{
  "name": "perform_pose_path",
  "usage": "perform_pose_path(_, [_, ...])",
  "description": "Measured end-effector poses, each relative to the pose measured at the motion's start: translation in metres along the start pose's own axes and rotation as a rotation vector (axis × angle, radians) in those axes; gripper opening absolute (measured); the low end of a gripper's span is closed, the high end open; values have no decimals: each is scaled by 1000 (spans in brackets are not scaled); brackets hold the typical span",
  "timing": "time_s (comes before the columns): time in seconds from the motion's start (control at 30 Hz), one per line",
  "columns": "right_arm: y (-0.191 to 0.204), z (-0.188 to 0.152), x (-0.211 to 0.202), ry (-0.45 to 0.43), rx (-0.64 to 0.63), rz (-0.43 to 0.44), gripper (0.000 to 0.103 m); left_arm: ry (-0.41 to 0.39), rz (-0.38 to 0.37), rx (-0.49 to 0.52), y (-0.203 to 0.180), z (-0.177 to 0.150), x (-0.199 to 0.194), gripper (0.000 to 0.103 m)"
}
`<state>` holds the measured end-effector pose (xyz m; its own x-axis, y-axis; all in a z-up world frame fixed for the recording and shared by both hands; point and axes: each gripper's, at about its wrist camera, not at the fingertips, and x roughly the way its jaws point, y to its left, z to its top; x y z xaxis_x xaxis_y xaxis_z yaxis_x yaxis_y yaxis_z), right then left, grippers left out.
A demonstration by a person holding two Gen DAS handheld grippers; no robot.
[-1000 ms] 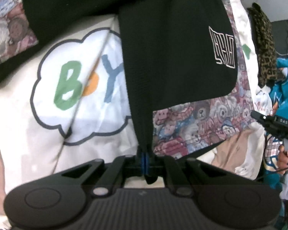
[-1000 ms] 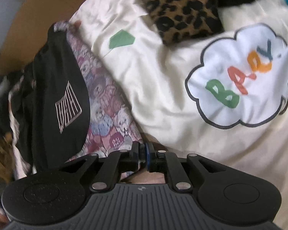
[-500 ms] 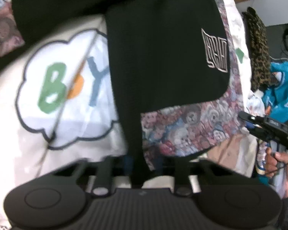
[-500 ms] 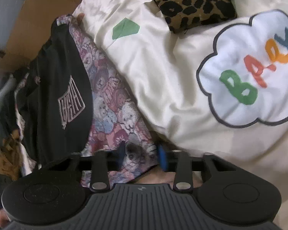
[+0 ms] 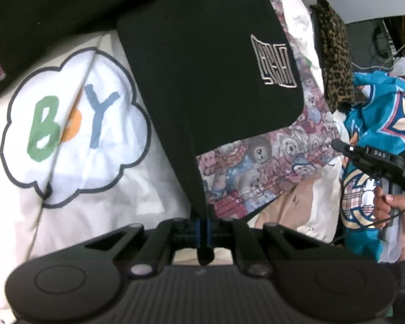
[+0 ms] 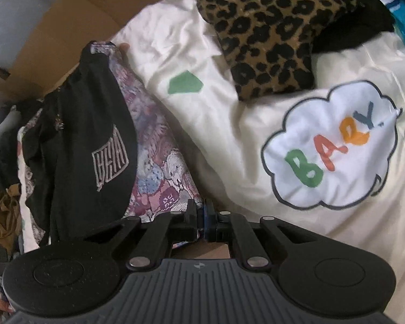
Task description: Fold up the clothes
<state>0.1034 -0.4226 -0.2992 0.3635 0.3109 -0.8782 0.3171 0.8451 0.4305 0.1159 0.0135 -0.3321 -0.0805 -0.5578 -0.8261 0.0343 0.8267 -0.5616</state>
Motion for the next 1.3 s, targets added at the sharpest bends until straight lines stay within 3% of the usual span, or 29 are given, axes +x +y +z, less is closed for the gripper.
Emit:
perform_pose_path(0.23, [-10, -11, 38, 58, -9, -54, 2, 33, 54, -15, 12, 1, 23, 4])
perform_pose_path(0.47, [-12, -12, 40, 71, -8, -61, 3, 39, 59, 4, 6, 2, 27, 6])
perform_pose_path(0.63, [-17, -13, 35, 85, 27, -77, 5, 35, 99, 20, -2, 3, 20, 18])
perform_pose_path(0.73, [-17, -15, 25, 69, 46, -68, 7, 13, 116, 27, -7, 3, 13, 31])
perform_pose_path(0.9, [-5, -8, 9, 17, 8, -79, 9, -47, 128, 35, -13, 8, -7, 34])
perform_pose_path(1.07, [6, 0, -4, -30, -16, -60, 25, -114, 140, 27, -12, 18, -27, 38])
perform_pose_path(1.2, [18, 3, -9, -56, -33, -41, 29, -166, 150, -5, -5, 28, -40, 38])
perform_pose_path(1.3, [26, 6, -10, -66, -45, -30, 39, -209, 157, -31, 1, 36, -52, 38])
